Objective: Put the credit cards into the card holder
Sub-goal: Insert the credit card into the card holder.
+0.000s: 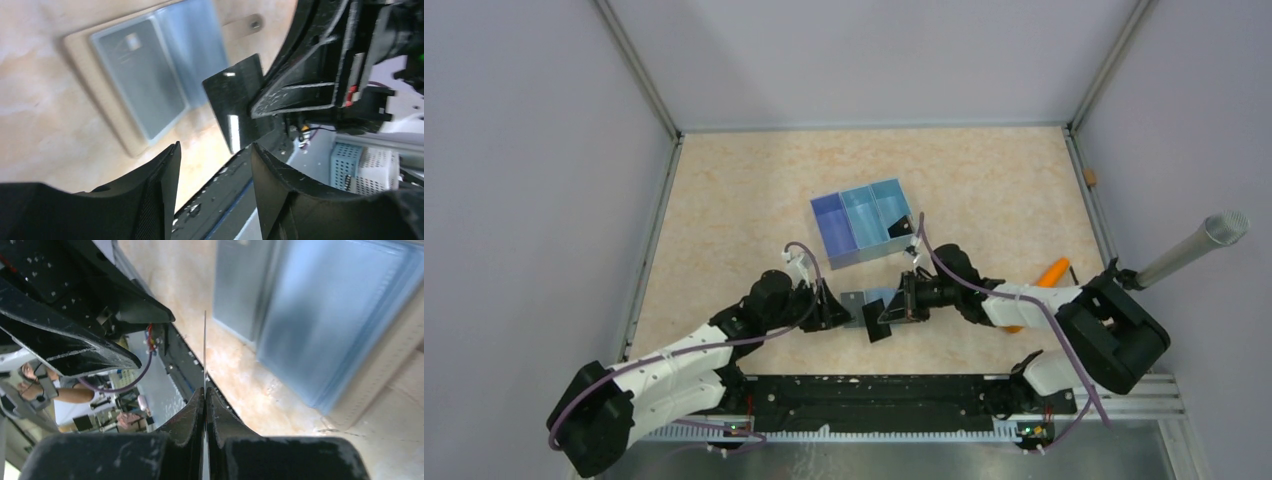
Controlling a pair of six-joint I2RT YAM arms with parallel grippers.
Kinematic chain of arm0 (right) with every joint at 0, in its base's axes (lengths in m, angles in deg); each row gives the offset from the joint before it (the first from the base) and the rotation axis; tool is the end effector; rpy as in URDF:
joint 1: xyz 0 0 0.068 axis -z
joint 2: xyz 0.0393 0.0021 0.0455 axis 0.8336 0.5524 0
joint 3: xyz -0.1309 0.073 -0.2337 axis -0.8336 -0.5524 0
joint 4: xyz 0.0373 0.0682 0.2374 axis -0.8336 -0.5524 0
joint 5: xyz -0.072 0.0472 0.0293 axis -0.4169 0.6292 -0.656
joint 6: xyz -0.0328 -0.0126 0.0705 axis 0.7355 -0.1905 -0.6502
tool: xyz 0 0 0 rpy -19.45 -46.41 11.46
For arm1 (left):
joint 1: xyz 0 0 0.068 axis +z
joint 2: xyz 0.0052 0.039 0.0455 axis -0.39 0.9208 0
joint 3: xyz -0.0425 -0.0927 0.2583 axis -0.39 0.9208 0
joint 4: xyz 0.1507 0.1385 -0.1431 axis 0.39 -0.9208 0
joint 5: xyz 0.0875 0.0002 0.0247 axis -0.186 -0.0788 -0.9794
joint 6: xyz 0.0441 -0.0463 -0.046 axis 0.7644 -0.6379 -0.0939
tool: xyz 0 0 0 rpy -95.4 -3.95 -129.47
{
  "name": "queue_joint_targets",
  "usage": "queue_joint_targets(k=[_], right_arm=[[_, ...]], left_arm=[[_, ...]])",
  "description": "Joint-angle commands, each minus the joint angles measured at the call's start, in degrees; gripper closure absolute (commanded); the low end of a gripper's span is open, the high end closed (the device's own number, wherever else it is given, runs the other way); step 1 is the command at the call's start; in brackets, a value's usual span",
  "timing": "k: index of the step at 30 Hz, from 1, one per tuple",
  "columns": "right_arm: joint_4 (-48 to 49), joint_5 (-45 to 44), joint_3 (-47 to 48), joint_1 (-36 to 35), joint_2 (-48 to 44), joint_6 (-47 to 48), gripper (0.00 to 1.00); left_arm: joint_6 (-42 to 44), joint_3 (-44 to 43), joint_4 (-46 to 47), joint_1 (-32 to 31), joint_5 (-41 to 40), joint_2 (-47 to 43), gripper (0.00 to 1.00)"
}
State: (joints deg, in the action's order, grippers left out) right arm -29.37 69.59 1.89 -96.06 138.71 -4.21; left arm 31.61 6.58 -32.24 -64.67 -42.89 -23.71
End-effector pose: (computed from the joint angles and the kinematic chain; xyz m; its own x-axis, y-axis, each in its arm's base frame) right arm 0.1717 0.1972 0.1558 -0.9764 -0.0126 -0.2155 -0.1974 0.4556 0.8680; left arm 0.1317 -0.1476 0.1777 -0.8761 -0.2147 -0.4316 0.2578 0.5479 -0.7958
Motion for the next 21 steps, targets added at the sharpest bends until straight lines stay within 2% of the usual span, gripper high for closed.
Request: queue_joint_targets(k=[1, 11, 21], right_arm=[[3.77, -4.24, -0.14, -0.40, 2.76, -0.69, 1.00], [2.27, -8.47, 0.82, -0.44, 8.53, -0.22, 1.00], [2.27, -8.76, 1.85, 0.72, 11.30, -0.15, 1.00]], left_arm=[[1.49, -1.81, -5.76, -0.12, -5.52, 2.88, 0.43], [3.32, -4.01, -6.38, -0.18, -10.32, 9.65, 0.46], [4.73, -7.00, -6.23, -0.06, -13.42, 15.71, 0.46]])
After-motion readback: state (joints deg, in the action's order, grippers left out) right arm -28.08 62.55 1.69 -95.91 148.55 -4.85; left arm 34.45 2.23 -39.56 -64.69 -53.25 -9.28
